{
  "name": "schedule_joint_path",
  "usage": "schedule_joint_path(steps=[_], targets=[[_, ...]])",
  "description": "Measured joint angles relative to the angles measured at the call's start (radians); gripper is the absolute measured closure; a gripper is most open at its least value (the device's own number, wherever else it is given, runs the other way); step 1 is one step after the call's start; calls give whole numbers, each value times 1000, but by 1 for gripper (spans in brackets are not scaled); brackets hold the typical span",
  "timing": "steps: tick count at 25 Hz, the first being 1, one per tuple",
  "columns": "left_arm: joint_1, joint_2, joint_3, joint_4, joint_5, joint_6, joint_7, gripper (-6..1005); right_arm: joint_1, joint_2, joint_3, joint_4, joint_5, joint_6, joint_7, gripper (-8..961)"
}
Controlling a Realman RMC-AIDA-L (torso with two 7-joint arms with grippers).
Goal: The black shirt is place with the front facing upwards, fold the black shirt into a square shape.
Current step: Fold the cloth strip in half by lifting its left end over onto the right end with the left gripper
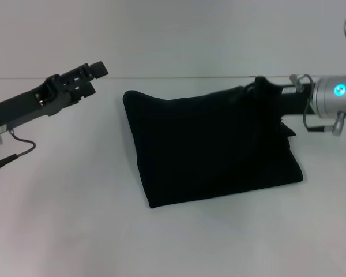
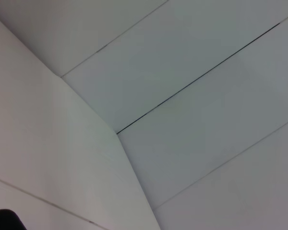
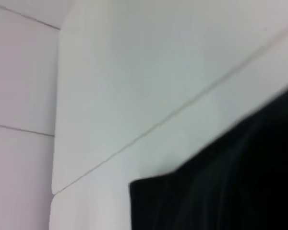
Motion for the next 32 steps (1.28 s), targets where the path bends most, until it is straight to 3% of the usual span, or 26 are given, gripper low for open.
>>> schedule_joint_path(steps=[5,10,18,25,32], targets=[[-1,11,-14,1,0,-1,-2,79,34,7,-117,-97,-7,4,-23,781],[-1,18,-34,0,0,-2,-3,79,84,8,-214,-161,-65,12,-23,879],[-7,19,-45,0,0,-2,-9,79,119,23,-256,-235,-177,33,-16,878],[-14,15,-45,0,0,-2,-9,79,105,28,-261,-354,-269,-49,62,878],[-16,13,-45,0,0,-4,-9,80,91,60,-270,-438,-463,-81,112,877]])
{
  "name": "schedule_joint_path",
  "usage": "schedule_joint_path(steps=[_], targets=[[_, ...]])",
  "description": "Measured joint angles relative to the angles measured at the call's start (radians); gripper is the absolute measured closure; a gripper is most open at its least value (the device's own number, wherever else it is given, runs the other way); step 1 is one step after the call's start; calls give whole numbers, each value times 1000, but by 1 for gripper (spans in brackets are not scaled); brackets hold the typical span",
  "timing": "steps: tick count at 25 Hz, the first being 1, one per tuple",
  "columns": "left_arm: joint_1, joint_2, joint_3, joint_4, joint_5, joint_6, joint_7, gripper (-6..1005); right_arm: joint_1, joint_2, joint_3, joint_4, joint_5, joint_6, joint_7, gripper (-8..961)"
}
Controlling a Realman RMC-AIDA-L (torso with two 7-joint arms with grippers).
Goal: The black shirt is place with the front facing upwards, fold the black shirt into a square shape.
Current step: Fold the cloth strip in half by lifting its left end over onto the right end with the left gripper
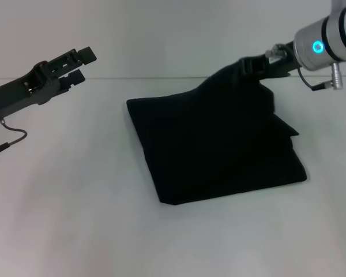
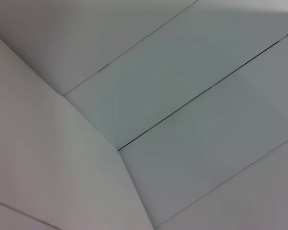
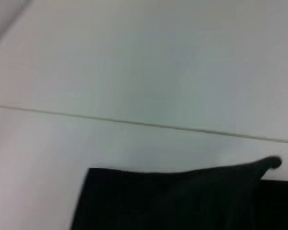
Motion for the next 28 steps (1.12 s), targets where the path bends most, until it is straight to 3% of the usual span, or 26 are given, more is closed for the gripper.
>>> schedule_joint_path(steps=[9,28], targets=[[2,-4,0,0,0,-7,1,80,-9,8,-2,-1,-57,8,9,876],[-10,-10,3,-25,0,-26,5,79,-7,-1,-4,239,-226,83,38,874]])
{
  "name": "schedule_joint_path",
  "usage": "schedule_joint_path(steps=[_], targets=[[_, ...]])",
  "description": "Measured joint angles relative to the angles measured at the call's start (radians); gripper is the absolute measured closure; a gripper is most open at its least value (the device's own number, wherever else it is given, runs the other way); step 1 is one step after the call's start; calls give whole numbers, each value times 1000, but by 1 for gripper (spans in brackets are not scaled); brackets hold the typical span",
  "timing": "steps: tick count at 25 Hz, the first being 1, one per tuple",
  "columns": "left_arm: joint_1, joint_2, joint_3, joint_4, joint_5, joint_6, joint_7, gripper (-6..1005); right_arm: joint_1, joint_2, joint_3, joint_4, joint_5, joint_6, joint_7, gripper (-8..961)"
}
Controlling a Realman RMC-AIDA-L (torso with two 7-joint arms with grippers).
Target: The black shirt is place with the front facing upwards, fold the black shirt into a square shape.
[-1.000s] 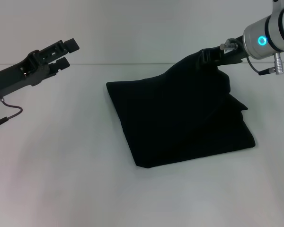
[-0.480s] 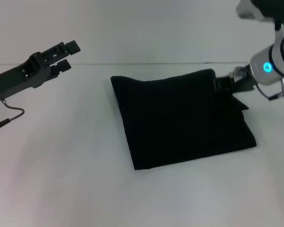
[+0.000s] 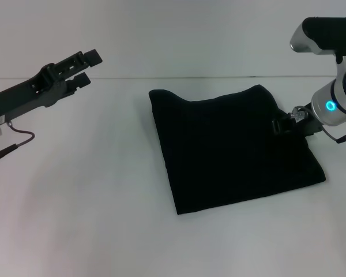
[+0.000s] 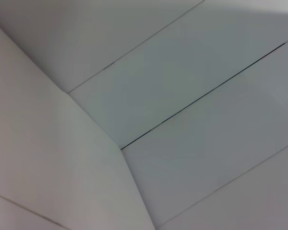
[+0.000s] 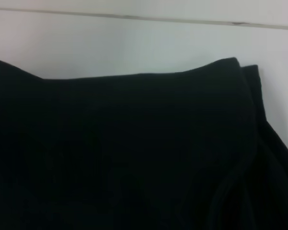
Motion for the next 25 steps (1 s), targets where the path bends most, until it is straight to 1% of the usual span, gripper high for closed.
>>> schedule_joint_path(steps=[5,10,12,15,17,21,23,25], targets=[[2,-1,-1,-1,0,-2,1,80,5,3,-8,10,-3,7,-4,873],[4,-1,-3,-3,0,-6,2,80,30,2,-11,-5,-51,-29,15,873],[2,-1,-3,-7,0,-6,2,80,35,0,-14,-23,-86,-44,42,786],[0,-1,-3,-10,0,-6,2,79,30,-10,-24,-61,-105,-72,73,655],[0,-1,-3,-10,-1,-6,2,79,20,-19,-24,-81,-105,-86,82,633],[4,-1,-3,-10,-8,-6,2,79,-8,-47,-22,-96,-107,-99,104,589],[7,-1,-3,-10,-12,-4,2,80,-27,-56,-10,-124,-107,-114,112,590],[11,0,-7,-9,-14,2,2,80,-45,-61,23,-168,-105,-144,114,592]])
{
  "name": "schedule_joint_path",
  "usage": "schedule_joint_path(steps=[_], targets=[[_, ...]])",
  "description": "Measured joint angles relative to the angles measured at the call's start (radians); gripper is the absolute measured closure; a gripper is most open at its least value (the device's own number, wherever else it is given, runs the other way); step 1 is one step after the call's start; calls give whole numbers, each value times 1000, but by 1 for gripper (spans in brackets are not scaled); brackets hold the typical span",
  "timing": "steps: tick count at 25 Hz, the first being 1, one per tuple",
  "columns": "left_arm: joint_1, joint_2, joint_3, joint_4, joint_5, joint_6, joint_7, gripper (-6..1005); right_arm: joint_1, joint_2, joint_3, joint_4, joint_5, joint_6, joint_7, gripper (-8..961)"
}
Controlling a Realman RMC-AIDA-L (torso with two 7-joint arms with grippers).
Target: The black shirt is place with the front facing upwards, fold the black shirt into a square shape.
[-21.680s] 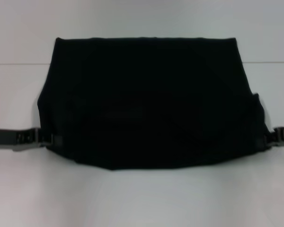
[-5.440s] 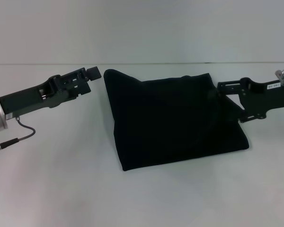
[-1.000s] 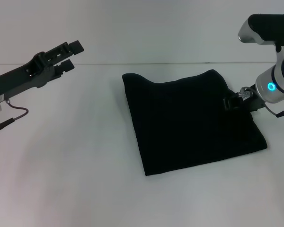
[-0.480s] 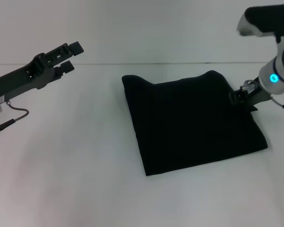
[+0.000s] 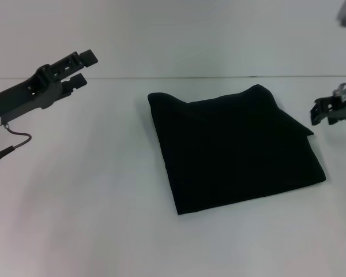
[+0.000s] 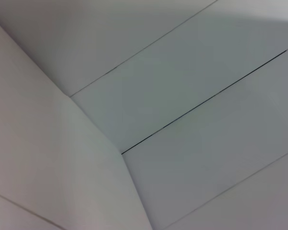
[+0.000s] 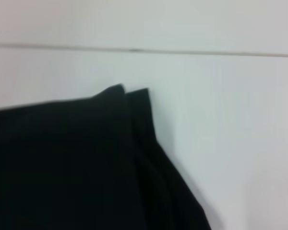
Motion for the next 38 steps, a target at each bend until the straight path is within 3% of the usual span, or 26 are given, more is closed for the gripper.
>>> schedule_joint_path(steps=[3,6,9,11,17,23,26,28,33,38], targets=[[5,1,-9,-3,-2,9,0,80,-24,7,105,-77,50,-58,-26,593],[11,0,-12,-4,-2,11,0,80,-53,10,174,-91,247,-127,-137,595],[14,-1,-17,-5,-2,12,0,80,-68,-8,177,4,466,-155,-219,592],[14,-1,-18,-7,-2,12,0,80,-62,-14,171,77,508,-126,-232,587],[7,-1,-19,-9,-5,10,-2,79,-48,-16,158,134,346,-40,-173,575],[1,-2,-18,-10,-5,5,-1,79,-50,-30,158,86,174,-44,-103,562],[1,0,-15,-10,-2,8,-4,79,-66,-36,170,32,145,-52,-92,555],[5,13,6,-6,33,53,-43,80,-80,-40,200,-19,179,-92,-109,551],[17,32,82,-8,121,162,-150,80,-138,-57,351,-84,498,-183,-289,540],[25,0,103,-15,195,206,-207,80,-274,-99,472,48,931,-232,-583,530]])
